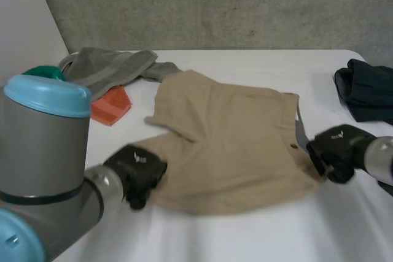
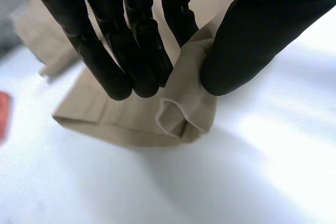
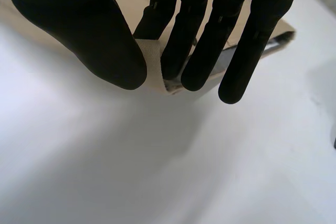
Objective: Fold the laundry.
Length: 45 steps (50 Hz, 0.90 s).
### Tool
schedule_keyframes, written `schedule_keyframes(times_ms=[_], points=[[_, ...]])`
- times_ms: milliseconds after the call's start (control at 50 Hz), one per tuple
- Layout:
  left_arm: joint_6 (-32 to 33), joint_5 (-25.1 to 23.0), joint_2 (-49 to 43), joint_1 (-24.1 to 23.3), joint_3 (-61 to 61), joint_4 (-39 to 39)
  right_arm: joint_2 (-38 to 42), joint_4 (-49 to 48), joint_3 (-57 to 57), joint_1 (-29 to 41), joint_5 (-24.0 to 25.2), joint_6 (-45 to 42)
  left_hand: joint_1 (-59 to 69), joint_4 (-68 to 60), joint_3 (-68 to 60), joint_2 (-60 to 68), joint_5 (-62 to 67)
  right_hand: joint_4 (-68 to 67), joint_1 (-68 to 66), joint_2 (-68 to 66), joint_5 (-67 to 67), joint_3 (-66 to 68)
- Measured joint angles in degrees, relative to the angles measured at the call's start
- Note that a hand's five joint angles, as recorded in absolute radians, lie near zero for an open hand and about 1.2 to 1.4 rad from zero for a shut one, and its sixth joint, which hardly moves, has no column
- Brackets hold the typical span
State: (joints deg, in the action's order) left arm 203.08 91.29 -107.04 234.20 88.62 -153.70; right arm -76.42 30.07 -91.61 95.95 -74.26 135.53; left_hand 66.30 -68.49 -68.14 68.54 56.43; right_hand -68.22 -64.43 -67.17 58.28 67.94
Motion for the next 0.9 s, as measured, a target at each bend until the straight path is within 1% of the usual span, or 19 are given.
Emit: schedule_keyframes(times_ms=[100, 140, 180, 260, 340, 360, 440, 480, 520, 560, 640, 740, 780, 800, 820, 840, 860, 880, 900], points=[[2.58, -0.88, 0.34, -2.03, -0.03, 8.63, -2.21, 11.32, -0.24, -1.9, 1.04, -12.18, 0.0, 0.0, 0.0, 0.0, 0.0, 0.0, 0.0, 0.0, 0.0, 0.0], [3.59, -1.16, 0.24, -2.93, -0.62, 11.13, -2.4, 14.03, -0.05, -2.35, 1.41, -15.02, 0.0, 0.0, 0.0, 0.0, 0.0, 0.0, 0.0, 0.0, 0.0, 0.0], [4.13, -1.12, 0.06, -3.3, -1.4, 11.88, -2.28, 14.73, 0.3, -2.51, 1.66, -15.64, 0.0, 0.0, 0.0, 0.0, 0.0, 0.0, 0.0, 0.0, 0.0, 0.0], [5.22, -0.08, -1.14, -3.01, -5.44, 10.11, -1.04, 12.71, 2.19, -2.53, 2.4, -12.27, 0.0, 0.0, 0.0, 0.0, 0.0, 0.0, 0.0, 0.0, 0.0, 0.0], [5.73, 1.81, -4.35, -0.37, -13.64, 2.73, 2.0, 4.69, 6.18, -2.13, 2.8, -0.84, 0.0, 0.0, 0.0, 0.0, 0.0, 0.0, 0.0, 0.0, 0.0, 0.0], [5.68, 2.06, -5.75, 0.59, -16.46, 0.02, 3.33, 1.11, 7.76, -1.93, 2.74, 3.92, 0.0, 0.0, 0.0, 0.0, 0.0, 0.0, 0.0, 0.0, 0.0, 0.0], [5.17, 1.47, -11.74, 3.31, -26.61, -8.56, 6.95, -7.96, 11.61, -1.24, 2.06, 15.26, 0.0, 0.0, 0.0, 0.0, 0.0, 0.0, 0.0, 0.0, 0.05, 0.0], [4.63, 0.53, -16.26, 4.39, -33.1, -12.55, 9.46, -13.62, 13.89, -0.68, 0.69, 21.13, 0.0, -0.01, 0.0, 0.0, 0.0, 0.0, 0.0, 0.0, 0.13, 0.0], [4.09, -0.07, -20.1, 4.96, -38.15, -14.6, 10.86, -16.58, 15.03, -0.33, -0.42, 23.55, 0.0, -0.01, -0.01, 0.0, 0.0, 0.0, 0.0, 0.0, 0.16, 0.0], [3.29, -0.57, -25.36, 5.44, -44.86, -16.1, 14.05, -22.9, 17.41, 0.54, -3.71, 27.51, 0.0, -0.01, -0.01, 0.0, 0.0, 0.0, 0.0, 0.0, 0.16, 0.0], [1.92, -0.85, -34.66, 5.73, -56.37, -16.39, 19.03, -31.3, 20.54, 1.94, -8.86, 29.73, 0.0, -0.01, -0.01, 0.0, 0.0, 0.0, 0.0, 0.0, 0.16, 0.0], [0.98, -1.01, -44.96, 5.45, -69.18, -15.86, 26.58, -41.53, 24.37, 4.03, -14.52, 28.78, 0.0, -0.03, -0.01, 0.0, 0.0, 0.0, 0.0, 0.0, 0.15, 0.0], [0.81, -1.2, -47.38, 5.34, -72.08, -15.93, 28.71, -44.0, 25.36, 4.55, -15.49, 28.2, -0.5, 0.16, 0.17, -0.19, -0.16, 1.09, 1.78, 1.87, -0.98, -1.96], [0.73, -1.31, -48.53, 5.29, -73.44, -16.05, 29.34, -44.74, 25.68, 4.69, -15.7, 28.01, -6.81, 6.3, 6.25, -7.43, -5.8, 8.95, 8.94, 9.31, -9.05, -9.23], [0.59, -1.49, -50.61, 5.16, -75.87, -16.34, 31.7, -47.15, 26.95, 5.25, -16.26, 27.34, -20.82, 19.17, 18.82, -19.29, -17.78, 17.9, 19.35, 20.0, -18.37, -18.27], [0.55, -1.5, -51.24, 5.1, -76.56, -16.49, 32.49, -47.8, 27.4, 5.49, -16.38, 27.13, -20.82, 19.17, 18.82, -19.29, -17.78, 29.03, 29.64, 30.37, -30.06, -29.44], [0.47, -1.44, -52.2, 4.98, -77.61, -16.72, 33.51, -48.54, 28.04, 5.84, -16.51, 26.87, -37.18, 33.6, 34.03, -34.67, -32.09, 38.93, 39.57, 40.6, -39.42, -39.39], [0.41, -1.34, -52.87, 4.87, -78.34, -16.96, 34.47, -49.14, 28.69, 6.21, -16.61, 26.63, -47.23, 43.23, 42.24, -44.02, -41.61, 46.1, 45.67, 47.15, -47.49, -46.36], [0.35, -1.2, -53.36, 4.78, -78.88, -17.16, 34.91, -49.38, 29.0, 6.4, -16.65, 26.53, -47.23, 43.23, 42.24, -44.02, -41.61, 49.82, 48.81, 50.61, -50.81, -49.83]])
